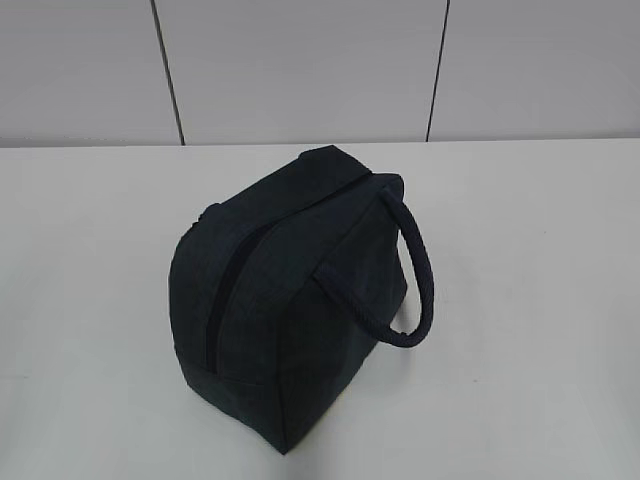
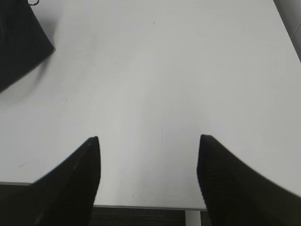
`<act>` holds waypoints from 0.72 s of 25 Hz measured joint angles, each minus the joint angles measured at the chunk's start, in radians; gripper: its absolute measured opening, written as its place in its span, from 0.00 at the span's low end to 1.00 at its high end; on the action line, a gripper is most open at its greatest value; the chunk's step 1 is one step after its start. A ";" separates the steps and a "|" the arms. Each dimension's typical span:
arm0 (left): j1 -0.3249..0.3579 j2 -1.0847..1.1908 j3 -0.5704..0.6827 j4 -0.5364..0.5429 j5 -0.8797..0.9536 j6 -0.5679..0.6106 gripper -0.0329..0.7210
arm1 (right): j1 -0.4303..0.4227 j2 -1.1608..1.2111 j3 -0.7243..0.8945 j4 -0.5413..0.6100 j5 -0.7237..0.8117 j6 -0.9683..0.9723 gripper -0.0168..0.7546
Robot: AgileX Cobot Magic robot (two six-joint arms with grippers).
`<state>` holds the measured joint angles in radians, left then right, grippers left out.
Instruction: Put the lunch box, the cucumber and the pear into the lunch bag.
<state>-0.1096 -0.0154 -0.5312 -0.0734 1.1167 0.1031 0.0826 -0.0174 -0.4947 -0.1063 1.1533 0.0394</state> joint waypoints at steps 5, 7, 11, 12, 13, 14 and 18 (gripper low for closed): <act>0.003 0.000 0.000 0.000 0.000 0.000 0.44 | 0.000 -0.002 0.000 0.000 0.000 0.000 0.67; 0.003 0.000 0.000 0.000 0.000 0.000 0.44 | 0.000 -0.002 0.000 0.000 0.000 0.000 0.67; 0.003 0.000 0.000 0.000 0.000 0.000 0.43 | 0.000 -0.002 0.000 0.000 0.000 0.000 0.67; 0.003 0.000 0.000 0.000 0.000 0.000 0.42 | 0.000 -0.002 0.000 0.000 0.000 0.000 0.67; 0.003 0.000 0.000 0.000 0.000 0.000 0.42 | 0.000 -0.002 0.000 0.000 0.000 0.000 0.67; 0.003 0.000 0.000 0.000 0.000 0.000 0.41 | 0.000 -0.002 0.000 0.000 0.000 0.000 0.67; 0.003 0.000 0.000 0.000 0.000 0.000 0.40 | 0.000 -0.002 0.000 0.000 0.000 0.000 0.67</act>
<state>-0.1065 -0.0154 -0.5312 -0.0734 1.1167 0.1031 0.0826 -0.0190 -0.4947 -0.1063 1.1533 0.0394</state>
